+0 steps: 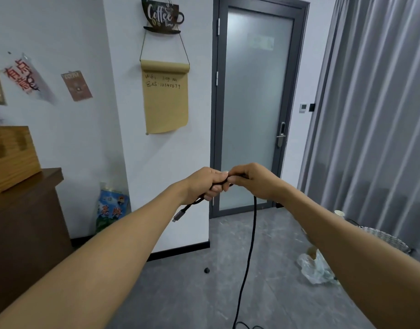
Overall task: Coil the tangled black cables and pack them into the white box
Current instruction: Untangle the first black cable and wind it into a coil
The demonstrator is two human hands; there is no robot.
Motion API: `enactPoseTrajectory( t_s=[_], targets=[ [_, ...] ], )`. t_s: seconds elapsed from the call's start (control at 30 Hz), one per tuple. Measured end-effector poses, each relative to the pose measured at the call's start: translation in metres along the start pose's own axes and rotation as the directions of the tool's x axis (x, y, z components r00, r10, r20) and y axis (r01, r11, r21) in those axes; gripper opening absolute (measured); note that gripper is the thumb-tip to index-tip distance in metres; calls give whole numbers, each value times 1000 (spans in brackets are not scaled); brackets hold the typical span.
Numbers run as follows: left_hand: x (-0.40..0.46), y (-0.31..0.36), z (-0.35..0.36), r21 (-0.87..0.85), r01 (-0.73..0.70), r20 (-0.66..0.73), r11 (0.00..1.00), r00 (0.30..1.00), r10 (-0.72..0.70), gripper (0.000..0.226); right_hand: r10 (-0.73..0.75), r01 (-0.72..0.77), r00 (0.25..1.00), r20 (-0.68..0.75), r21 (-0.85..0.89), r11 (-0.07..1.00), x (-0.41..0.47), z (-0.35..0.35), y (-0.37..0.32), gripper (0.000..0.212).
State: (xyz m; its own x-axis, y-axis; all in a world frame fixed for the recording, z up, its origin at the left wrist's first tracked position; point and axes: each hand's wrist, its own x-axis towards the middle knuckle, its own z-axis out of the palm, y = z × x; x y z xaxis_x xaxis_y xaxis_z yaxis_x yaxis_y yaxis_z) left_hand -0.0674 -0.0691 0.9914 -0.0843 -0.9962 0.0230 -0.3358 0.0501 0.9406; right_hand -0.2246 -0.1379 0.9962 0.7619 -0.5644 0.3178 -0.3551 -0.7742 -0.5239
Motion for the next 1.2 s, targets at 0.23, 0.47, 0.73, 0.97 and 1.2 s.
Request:
enactPoseTrajectory(
  t_s=[0.23, 0.47, 0.73, 0.97, 1.2],
  targets=[
    [-13, -11, -15, -85, -10, 11, 996, 1000, 11, 37, 73, -75, 995, -64, -35, 997, 2, -3, 1, 35],
    [-26, -15, -22, -108, -65, 1, 992, 998, 65, 34, 163, -125, 982, -98, 310, 942, 0, -4, 9, 39],
    [-29, -15, -13, -253, 20, 18, 967, 1000, -16, 41, 160, -88, 956, -245, 282, 956, 7, 8, 11, 26],
    [-27, -15, -17, -196, 54, 100, 979, 994, -35, 38, 193, -51, 923, -334, 390, 920, 13, 3, 11, 21],
    [-29, -24, -23, -289, 68, 110, 955, 993, -37, 37, 368, -150, 861, -352, 516, 844, 12, -3, 22, 25]
  ],
)
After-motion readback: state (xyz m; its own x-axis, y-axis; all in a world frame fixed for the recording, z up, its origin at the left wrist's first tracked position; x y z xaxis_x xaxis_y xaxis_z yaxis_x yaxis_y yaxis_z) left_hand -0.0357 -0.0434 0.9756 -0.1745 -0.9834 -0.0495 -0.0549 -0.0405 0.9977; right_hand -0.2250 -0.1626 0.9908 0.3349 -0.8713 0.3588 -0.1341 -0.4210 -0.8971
